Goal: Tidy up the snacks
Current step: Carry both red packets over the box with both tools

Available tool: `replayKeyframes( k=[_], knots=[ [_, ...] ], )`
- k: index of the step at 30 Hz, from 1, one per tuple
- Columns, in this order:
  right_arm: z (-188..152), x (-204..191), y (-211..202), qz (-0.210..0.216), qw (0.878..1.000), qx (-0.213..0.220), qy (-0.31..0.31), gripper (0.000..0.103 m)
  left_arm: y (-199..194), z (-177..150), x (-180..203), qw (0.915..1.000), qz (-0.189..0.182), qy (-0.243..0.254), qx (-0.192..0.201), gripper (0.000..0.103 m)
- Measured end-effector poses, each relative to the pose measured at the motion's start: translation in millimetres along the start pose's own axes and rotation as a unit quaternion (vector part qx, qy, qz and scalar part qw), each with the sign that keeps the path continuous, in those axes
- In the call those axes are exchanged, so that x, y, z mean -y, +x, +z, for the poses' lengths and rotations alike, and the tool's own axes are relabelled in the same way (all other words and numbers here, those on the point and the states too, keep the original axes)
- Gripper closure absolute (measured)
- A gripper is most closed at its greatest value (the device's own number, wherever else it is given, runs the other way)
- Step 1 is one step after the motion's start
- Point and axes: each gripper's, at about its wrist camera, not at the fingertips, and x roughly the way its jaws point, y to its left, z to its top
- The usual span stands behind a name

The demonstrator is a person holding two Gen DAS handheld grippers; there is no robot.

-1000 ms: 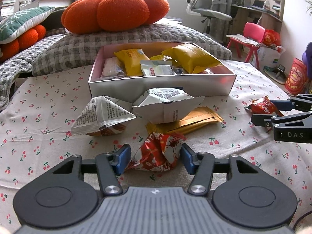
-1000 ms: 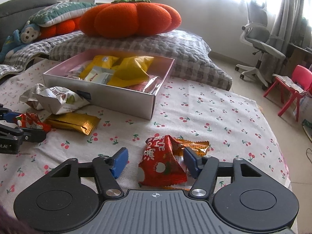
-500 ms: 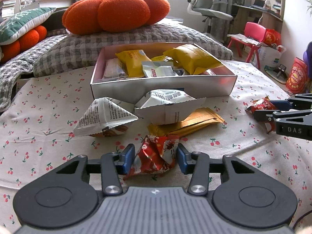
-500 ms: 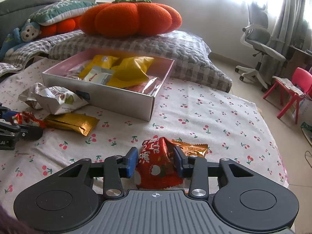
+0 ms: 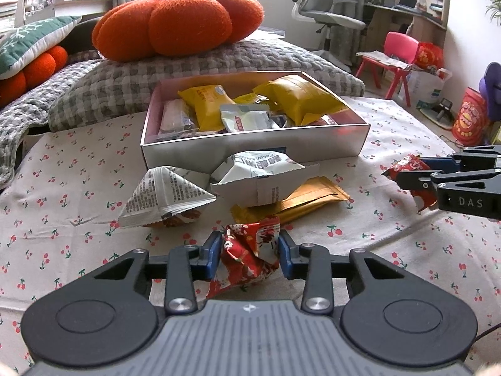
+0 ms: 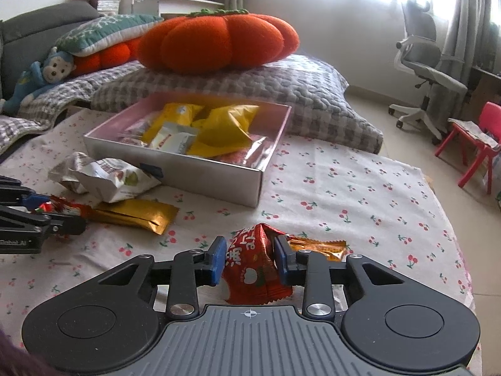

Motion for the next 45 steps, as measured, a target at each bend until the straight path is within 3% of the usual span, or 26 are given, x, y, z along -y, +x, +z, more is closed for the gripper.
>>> replayKeyframes(
  k=[15, 28, 45],
  knots=[
    [13.7, -8.5, -13.0, 0.041, 0.999, 0.007, 0.028, 0.072, -16.4, 13.1, -2.5, 0.9998, -0.017, -0.002, 0.005, 0.070],
    [32.4, -15.6, -18.4, 0.067, 0.996, 0.016, 0.051, 0.072, -30.5, 36.6, -9.8, 0.9988, -0.028, -0.018, 0.036, 0.070],
    [67.1, -16.7, 6.0, 0.104, 0.987, 0.007, 0.122, 0.072, 3.3, 68.2, -50.4, 0.9964, -0.001, -0.051, 0.068, 0.070]
  ],
)
